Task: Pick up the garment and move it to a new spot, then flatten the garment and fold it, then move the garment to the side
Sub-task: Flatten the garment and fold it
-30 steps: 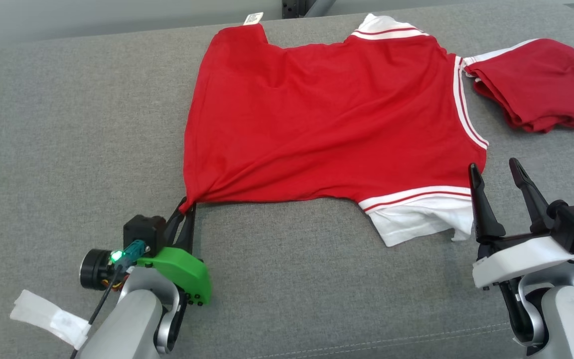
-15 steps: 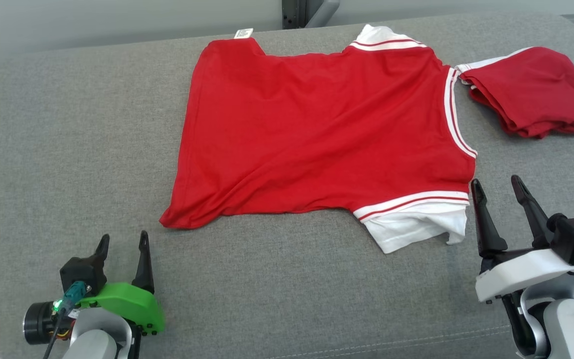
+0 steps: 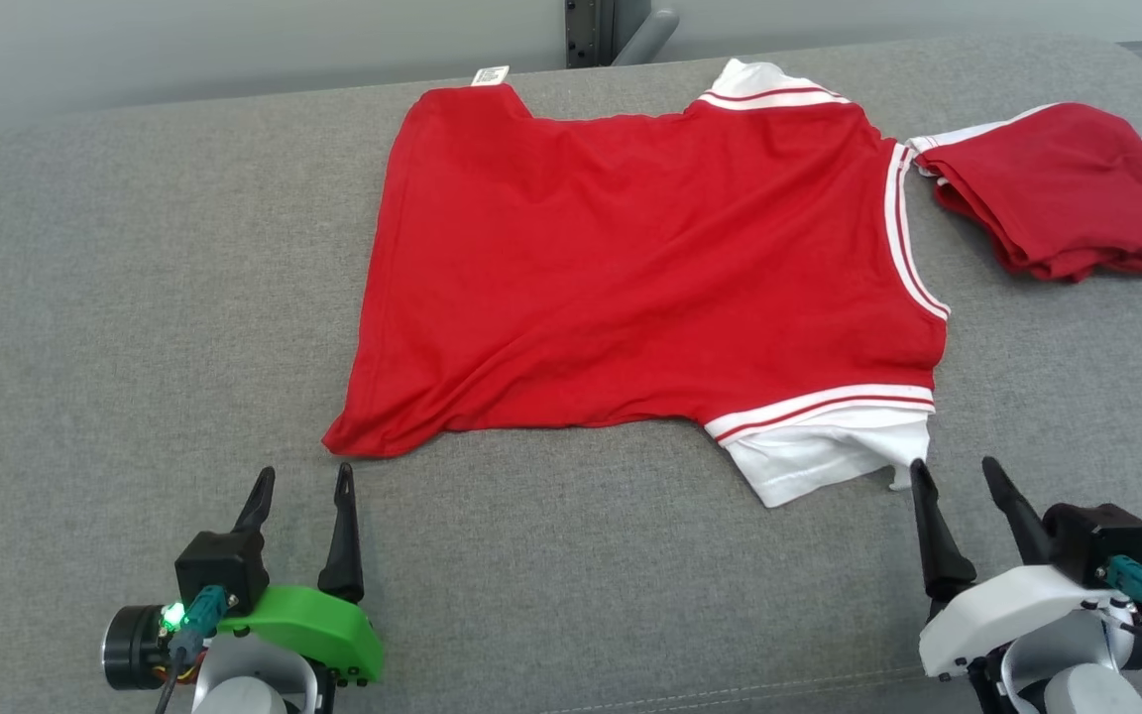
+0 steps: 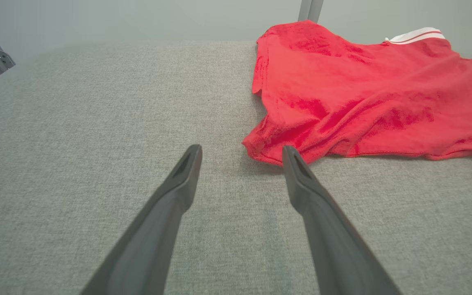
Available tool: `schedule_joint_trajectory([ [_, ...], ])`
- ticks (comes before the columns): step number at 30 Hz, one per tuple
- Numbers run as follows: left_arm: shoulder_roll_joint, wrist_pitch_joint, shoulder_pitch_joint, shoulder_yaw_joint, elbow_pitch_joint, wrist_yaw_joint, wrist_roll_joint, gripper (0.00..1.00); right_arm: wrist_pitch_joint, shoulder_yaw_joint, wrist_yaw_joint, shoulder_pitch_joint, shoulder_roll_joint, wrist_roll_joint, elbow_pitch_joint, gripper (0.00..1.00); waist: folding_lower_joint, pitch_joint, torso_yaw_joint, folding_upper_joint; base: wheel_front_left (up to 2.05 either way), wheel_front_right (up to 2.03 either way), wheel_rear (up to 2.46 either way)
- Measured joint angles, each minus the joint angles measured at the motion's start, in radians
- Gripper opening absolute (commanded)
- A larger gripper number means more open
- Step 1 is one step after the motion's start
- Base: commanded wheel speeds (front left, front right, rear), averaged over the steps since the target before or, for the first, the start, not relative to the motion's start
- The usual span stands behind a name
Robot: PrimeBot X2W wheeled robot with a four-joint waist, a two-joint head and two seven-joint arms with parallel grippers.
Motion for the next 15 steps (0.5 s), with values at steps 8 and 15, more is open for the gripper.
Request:
schedule_joint_trajectory([
  [8,-0.024,-0.003,0.028,0.019,-0.056,0.003,0.041,1.00,-0.054,0.022,0.000,-0.049,0.007,-0.003,0.175,1.00,0.0000,0.006,0.019,0.0000,0.00,0.00,0.00],
  [15,-0.035,-0.004,0.034,0.038,-0.063,-0.002,0.068,1.00,-0.078,0.065,0.000,-0.151,-0.005,-0.018,0.314,0.00,0.0000,0.013,0.033,0.0000,0.00,0.00,0.00],
])
